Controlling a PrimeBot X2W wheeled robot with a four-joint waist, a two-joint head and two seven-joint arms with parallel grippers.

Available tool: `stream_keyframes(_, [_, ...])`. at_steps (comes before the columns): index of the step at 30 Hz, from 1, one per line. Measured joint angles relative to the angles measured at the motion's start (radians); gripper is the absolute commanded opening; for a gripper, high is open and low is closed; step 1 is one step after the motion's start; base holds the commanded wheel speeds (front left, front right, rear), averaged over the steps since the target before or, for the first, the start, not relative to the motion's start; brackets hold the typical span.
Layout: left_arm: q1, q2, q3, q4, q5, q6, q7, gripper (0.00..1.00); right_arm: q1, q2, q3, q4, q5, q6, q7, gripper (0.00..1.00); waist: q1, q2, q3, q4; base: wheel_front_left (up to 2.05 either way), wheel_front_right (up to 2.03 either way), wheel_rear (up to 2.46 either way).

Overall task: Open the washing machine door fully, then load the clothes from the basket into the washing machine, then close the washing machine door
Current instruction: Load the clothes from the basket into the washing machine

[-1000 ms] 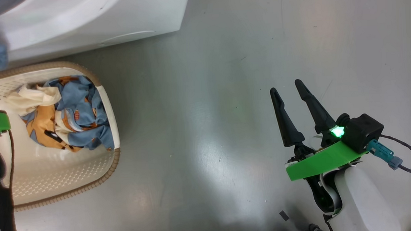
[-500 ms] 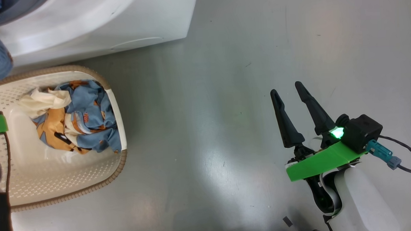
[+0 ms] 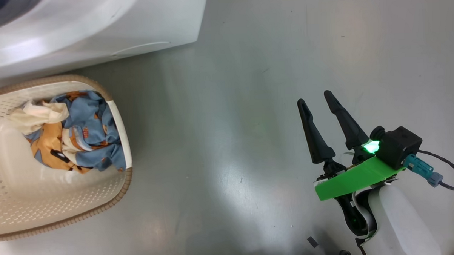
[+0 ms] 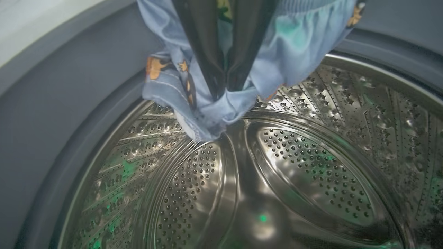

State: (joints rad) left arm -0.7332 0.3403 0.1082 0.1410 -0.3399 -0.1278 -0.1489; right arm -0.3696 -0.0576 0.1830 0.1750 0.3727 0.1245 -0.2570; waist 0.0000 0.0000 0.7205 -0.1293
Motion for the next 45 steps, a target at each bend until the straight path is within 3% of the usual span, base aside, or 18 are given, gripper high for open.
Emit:
stream_keyframes(8, [-0.136, 0.062, -0.036, 0.014, -0.023, 0.000, 0.106, 0.00, -0.001, 0.000, 0.005, 0.000, 0.012, 0.000, 0.000, 1.00, 0.0000, 0.0000, 0.018, -0.016, 0.00, 0.00, 0.00])
stream_keyframes(21, [-0.390, 0.141, -0.098, 0.181, -0.147, 0.000, 0.247, 0.00, -0.026, 0.001, 0.030, -0.005, 0.046, 0.000, 0.000, 1.00, 0.0000, 0.0000, 0.056, -0.039, 0.00, 0.00, 0.00])
stream_keyframes(34, [-0.551, 0.204, -0.177, 0.320, -0.234, 0.000, 0.273, 0.00, -0.048, 0.001, 0.045, -0.020, 0.064, 0.000, 0.000, 1.00, 0.0000, 0.0000, 0.116, -0.076, 0.00, 0.00, 0.00])
stream_keyframes(45, [-0.692, 0.284, -0.308, 0.354, -0.266, 0.000, 0.272, 0.00, -0.064, 0.001, 0.067, -0.035, 0.083, 0.000, 0.000, 1.00, 0.0000, 0.0000, 0.179, -0.103, 0.00, 0.00, 0.00])
